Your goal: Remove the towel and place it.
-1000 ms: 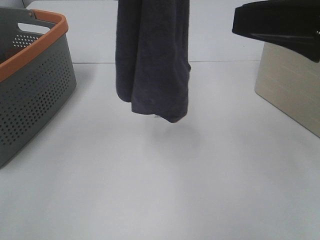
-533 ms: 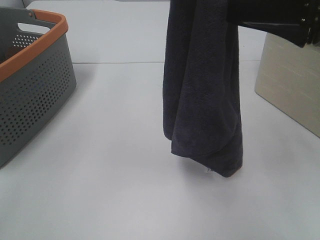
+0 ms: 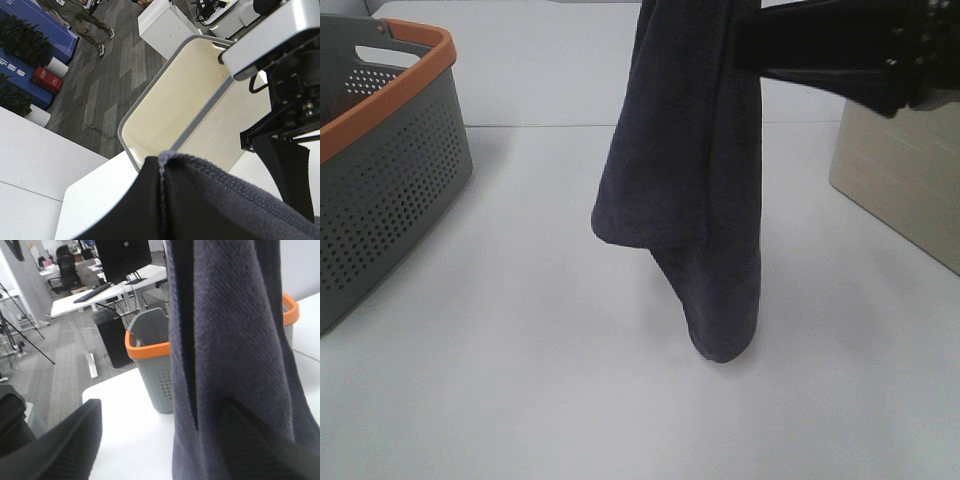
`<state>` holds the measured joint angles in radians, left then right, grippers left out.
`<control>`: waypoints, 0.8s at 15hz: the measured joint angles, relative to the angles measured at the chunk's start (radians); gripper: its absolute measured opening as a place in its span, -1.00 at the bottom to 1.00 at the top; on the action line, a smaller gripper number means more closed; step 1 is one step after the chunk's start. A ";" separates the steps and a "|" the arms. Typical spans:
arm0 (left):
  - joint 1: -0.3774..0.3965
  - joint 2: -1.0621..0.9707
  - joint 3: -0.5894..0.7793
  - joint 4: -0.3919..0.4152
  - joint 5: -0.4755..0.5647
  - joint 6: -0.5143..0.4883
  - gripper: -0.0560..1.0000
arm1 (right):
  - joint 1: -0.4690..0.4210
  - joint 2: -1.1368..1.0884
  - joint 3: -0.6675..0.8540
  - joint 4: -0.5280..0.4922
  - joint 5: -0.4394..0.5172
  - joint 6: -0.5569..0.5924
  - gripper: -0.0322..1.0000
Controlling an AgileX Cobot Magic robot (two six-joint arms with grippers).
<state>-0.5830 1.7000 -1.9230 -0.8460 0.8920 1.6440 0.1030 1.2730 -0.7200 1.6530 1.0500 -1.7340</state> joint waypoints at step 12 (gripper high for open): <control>0.000 0.000 0.000 0.009 0.001 0.000 -0.89 | 0.052 -0.129 0.000 -0.315 -0.133 0.317 0.20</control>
<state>-0.5830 1.7000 -1.9230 -0.8370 0.8930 1.6440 0.1550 1.1440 -0.7200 1.3380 0.9170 -1.4170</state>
